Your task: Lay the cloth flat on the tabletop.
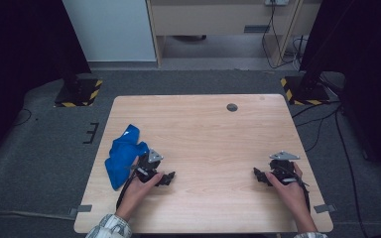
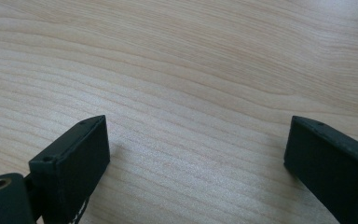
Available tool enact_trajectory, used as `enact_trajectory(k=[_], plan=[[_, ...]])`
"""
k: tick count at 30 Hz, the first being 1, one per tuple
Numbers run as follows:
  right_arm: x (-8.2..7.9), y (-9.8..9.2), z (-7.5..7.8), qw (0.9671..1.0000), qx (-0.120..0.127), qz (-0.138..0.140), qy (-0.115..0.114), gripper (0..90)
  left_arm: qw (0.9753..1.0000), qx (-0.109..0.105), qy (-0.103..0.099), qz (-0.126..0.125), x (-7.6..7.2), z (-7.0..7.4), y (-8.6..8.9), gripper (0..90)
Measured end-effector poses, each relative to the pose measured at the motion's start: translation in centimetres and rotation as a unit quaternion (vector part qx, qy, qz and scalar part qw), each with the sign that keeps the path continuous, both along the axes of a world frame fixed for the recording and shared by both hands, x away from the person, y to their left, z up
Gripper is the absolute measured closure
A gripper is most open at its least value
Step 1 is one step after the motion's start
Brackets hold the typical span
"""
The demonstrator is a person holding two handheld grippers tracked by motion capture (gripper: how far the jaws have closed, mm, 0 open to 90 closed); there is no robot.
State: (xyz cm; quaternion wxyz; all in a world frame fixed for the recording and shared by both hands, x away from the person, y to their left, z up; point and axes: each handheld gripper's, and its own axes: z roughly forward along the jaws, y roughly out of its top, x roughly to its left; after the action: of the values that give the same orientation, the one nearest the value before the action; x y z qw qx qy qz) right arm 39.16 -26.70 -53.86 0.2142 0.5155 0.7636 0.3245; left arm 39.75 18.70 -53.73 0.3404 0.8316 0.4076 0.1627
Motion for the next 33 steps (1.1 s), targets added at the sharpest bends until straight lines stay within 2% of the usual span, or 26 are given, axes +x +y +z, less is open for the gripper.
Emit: enact_trajectory(k=[5,9,13,14,15,16,17,18,19,20,21,22,23,24,28,33], plan=[[0.0,0.0,0.0,1.0,0.0,0.0,0.0,6.6,1.0,0.0,-0.001,-0.001,0.1,0.0,0.1,0.2],[0.0,0.0,0.0,1.0,0.0,0.001,0.0,6.6,0.9999,-0.006,-0.003,0.008,0.1,0.2,0.4,4.8],[0.0,0.0,0.0,1.0,0.0,0.001,0.0,6.6,0.9998,-0.014,-0.011,0.011,0.0,0.7,0.7,5.0],[0.0,0.0,0.0,1.0,0.0,0.001,0.0,6.6,0.9996,-0.015,-0.021,0.011,-0.1,1.3,0.9,5.0],[0.0,0.0,0.0,1.0,0.0,0.001,0.0,6.6,0.9996,-0.015,-0.021,0.011,-0.1,1.3,0.9,5.0],[0.0,0.0,0.0,1.0,0.0,0.0,0.0,6.6,0.9991,-0.018,-0.034,0.015,-0.1,1.9,1.4,4.9],[0.0,0.0,0.0,1.0,0.0,0.0,0.0,6.6,0.9991,-0.018,-0.034,0.015,-0.1,1.9,1.4,4.4],[0.0,0.0,0.0,1.0,0.0,0.001,0.0,6.6,0.9982,-0.017,-0.049,0.028,-0.1,2.5,2.1,4.3],[0.0,0.0,0.0,1.0,0.0,0.0,0.0,6.6,0.9982,-0.017,-0.049,0.028,-0.1,2.5,2.1,4.5],[0.0,0.0,0.0,1.0,0.0,0.001,0.0,6.6,0.9967,-0.05,-0.052,0.038,-0.1,3.2,3.2,4.3],[0.0,0.0,0.0,1.0,0.0,0.001,0.0,6.6,0.9967,-0.05,-0.052,0.038,-0.1,3.2,3.2,4.3],[0.0,0.0,0.0,1.0,0.0,0.001,0.0,6.6,0.9955,-0.056,-0.059,0.049,-0.1,3.7,4.3,4.5],[0.0,0.0,0.0,1.0,0.0,0.001,0.0,6.6,0.9955,-0.056,-0.059,0.049,-0.1,3.7,4.3,4.5],[0.0,0.0,0.0,1.0,0.0,0.0,0.001,6.6,0.995,-0.056,-0.062,0.055,-0.2,4.0,5.2,4.5],[0.0,0.0,0.0,1.0,0.0,0.0,0.001,6.6,0.9937,-0.061,-0.065,0.067,-0.3,4.5,6.5,4.5],[0.0,0.1,0.0,1.0,0.0,0.007,0.001,6.5,0.9896,-0.073,-0.088,0.087,-0.6,5.6,8.1,4.9]])
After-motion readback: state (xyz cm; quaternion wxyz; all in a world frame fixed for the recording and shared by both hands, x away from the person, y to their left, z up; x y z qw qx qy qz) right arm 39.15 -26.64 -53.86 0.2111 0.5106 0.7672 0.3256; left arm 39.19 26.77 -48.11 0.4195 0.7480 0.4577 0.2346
